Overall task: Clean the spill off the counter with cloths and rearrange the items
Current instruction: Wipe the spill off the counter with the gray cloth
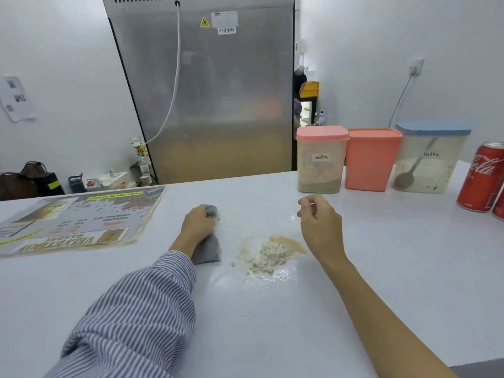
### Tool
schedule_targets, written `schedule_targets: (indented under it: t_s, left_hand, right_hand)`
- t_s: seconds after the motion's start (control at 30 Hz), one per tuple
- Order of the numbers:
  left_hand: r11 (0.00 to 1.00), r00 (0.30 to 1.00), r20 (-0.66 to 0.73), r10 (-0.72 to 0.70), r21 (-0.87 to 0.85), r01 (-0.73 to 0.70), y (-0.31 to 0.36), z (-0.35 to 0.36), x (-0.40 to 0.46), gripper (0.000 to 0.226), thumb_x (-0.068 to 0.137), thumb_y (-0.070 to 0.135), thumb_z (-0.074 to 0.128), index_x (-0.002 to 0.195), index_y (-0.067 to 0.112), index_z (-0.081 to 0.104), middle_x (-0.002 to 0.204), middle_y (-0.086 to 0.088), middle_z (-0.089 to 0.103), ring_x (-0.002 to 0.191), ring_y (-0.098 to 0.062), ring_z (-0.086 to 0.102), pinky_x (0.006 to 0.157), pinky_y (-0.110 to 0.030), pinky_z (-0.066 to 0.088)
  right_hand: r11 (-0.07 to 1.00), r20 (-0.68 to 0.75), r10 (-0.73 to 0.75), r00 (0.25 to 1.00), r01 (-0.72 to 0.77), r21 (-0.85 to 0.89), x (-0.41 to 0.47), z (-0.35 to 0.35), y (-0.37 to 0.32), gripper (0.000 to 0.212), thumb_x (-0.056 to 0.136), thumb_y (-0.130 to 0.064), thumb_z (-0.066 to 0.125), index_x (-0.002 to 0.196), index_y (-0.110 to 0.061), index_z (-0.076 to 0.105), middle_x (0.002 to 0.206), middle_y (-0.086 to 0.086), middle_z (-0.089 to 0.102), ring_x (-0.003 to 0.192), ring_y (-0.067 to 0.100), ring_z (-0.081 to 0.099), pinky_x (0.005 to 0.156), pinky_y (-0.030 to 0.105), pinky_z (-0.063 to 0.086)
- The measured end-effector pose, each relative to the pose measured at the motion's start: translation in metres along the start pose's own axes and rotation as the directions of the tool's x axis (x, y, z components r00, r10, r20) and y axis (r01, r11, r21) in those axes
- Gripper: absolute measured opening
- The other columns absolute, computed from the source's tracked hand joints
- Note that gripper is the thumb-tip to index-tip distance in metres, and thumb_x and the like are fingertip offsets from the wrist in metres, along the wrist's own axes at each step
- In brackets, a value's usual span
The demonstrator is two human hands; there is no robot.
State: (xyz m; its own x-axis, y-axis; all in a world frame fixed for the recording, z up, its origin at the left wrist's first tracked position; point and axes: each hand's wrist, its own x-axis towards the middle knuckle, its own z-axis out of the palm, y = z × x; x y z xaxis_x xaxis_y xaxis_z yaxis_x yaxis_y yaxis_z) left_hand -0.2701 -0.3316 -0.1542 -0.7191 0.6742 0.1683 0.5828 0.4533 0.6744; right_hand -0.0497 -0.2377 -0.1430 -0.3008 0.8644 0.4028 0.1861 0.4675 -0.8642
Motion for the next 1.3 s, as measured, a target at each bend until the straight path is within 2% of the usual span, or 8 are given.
schedule_targets:
  t_s: [0.07,0.17,0.37,0.8,0.9,1.07,1.13,1.3]
  left_hand:
    - [0.993,0.988,0.108,0.110,0.033,-0.115,0.015,0.020,0.005,0.016,0.081,0.008,0.040,0.080,0.016,0.054,0.089,-0.008,0.055,0.086,-0.026,0.045,0.069,-0.030,0.034]
    - [0.973,0.935,0.267,0.231,-0.060,-0.224,0.044,0.048,-0.001,0.050,0.085,-0.003,0.039,0.123,0.022,0.059,0.130,0.001,0.056,0.116,-0.017,0.050,0.089,-0.022,0.039]
    - [0.919,0.747,0.552,0.370,-0.102,-0.380,0.080,0.038,-0.025,0.051,0.084,-0.009,0.038,0.119,0.018,0.064,0.121,0.000,0.063,0.109,-0.011,0.055,0.094,-0.022,0.041]
    - [0.990,0.938,0.345,0.026,-0.141,0.025,0.020,-0.017,-0.061,0.042,0.095,-0.002,0.033,0.125,0.017,0.056,0.117,0.000,0.057,0.103,-0.013,0.052,0.083,-0.018,0.041]
    - [0.922,0.966,0.258,-0.028,-0.366,0.124,0.026,-0.002,-0.078,0.039,0.092,-0.007,0.031,0.105,0.016,0.060,0.093,-0.001,0.060,0.082,-0.010,0.054,0.067,-0.013,0.041]
    - [0.928,0.926,0.349,-0.148,-0.275,0.251,0.064,0.024,-0.091,0.034,0.078,-0.007,0.031,0.059,0.021,0.033,0.069,-0.002,0.025,0.064,-0.017,0.021,0.059,-0.032,0.014]
    - [0.915,0.901,0.368,-0.229,-0.235,0.329,0.076,0.015,-0.089,0.012,0.088,0.006,0.045,0.083,0.009,0.056,0.084,-0.006,0.040,0.076,-0.021,0.036,0.066,-0.033,0.028]
    - [0.953,0.953,0.176,-0.246,-0.134,0.271,0.093,-0.046,-0.084,0.040,0.095,0.017,0.050,0.133,0.005,0.046,0.140,-0.009,0.043,0.130,-0.027,0.037,0.110,-0.040,0.029]
  right_hand:
    - [1.000,-0.030,0.009,1.000,-0.010,-0.009,0.003,-0.003,0.002,0.025,0.098,-0.021,0.039,0.098,-0.009,0.060,0.086,0.009,0.066,0.086,0.023,0.058,0.067,0.029,0.037]
    - [0.999,-0.063,0.009,0.998,-0.011,-0.039,0.007,-0.005,0.004,0.026,0.098,-0.022,0.038,0.098,-0.008,0.060,0.086,0.008,0.067,0.087,0.024,0.059,0.068,0.030,0.039]
    - [0.998,-0.064,0.018,0.998,-0.022,-0.066,0.005,-0.006,0.007,0.026,0.098,-0.022,0.038,0.097,-0.007,0.059,0.086,0.009,0.066,0.087,0.024,0.059,0.068,0.030,0.039]
    - [1.000,0.038,0.011,0.999,-0.010,-0.014,-0.005,0.000,-0.001,0.022,0.097,-0.018,0.039,0.099,-0.010,0.060,0.082,0.004,0.064,0.081,0.018,0.055,0.066,0.027,0.034]
    - [1.000,0.055,-0.015,0.998,0.014,0.016,-0.005,0.002,-0.004,0.023,0.097,-0.018,0.039,0.099,-0.010,0.060,0.081,0.004,0.064,0.080,0.018,0.055,0.066,0.027,0.037]
    - [0.998,0.100,-0.055,0.994,0.051,0.033,-0.011,0.003,-0.009,0.023,0.097,-0.018,0.040,0.100,-0.009,0.061,0.083,0.005,0.066,0.079,0.018,0.054,0.062,0.026,0.036]
    - [0.998,0.140,-0.048,0.989,0.042,0.047,-0.015,0.005,-0.010,0.023,0.097,-0.018,0.040,0.098,-0.009,0.061,0.082,0.005,0.066,0.082,0.021,0.058,0.067,0.027,0.037]
    - [0.996,0.258,-0.078,0.963,0.063,0.068,-0.022,0.008,-0.015,0.020,0.095,-0.018,0.043,0.095,-0.010,0.062,0.081,0.002,0.064,0.083,0.021,0.060,0.069,0.027,0.041]
